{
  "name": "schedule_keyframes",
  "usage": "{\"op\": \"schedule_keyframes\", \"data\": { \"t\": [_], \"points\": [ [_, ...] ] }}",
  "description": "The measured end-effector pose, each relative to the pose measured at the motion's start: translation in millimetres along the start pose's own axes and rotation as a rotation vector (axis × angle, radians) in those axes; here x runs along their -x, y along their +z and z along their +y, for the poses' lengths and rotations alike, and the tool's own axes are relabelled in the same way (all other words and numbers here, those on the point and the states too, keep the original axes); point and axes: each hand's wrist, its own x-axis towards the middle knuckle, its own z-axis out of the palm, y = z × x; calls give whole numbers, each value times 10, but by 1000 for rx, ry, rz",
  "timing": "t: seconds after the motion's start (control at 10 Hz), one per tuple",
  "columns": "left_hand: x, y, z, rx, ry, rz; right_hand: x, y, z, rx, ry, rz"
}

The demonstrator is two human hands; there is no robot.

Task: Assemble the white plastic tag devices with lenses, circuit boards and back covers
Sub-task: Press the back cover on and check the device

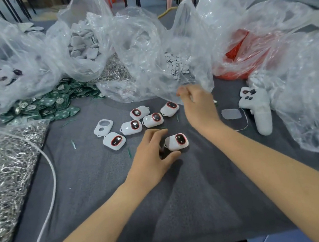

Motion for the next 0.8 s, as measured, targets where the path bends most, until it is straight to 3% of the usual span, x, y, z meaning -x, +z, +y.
{"op": "schedule_keyframes", "data": {
  "t": [0.1,0.2,0.3,0.4,0.5,0.6,0.7,0.8],
  "points": [
    [1,-2,62,70,-22,149,55,268,5,72,-23,-122],
    [-69,-32,145,12,175,327,261,407,7,63,-79,-179],
    [-369,-54,315,-202,392,89,436,264,85,-398,122,-419],
    [-609,-51,412,-549,495,-237,448,285,-268,-1008,261,-123],
    [-672,-65,362,-701,530,-328,352,439,-743,-1953,354,1065],
    [-737,-49,369,-700,561,-375,335,487,-812,-2133,505,1244],
    [-748,6,321,-619,554,-285,334,535,-693,-2201,547,1327],
    [-756,62,267,-589,551,-203,288,586,-666,-2104,604,1281]
  ]
}}
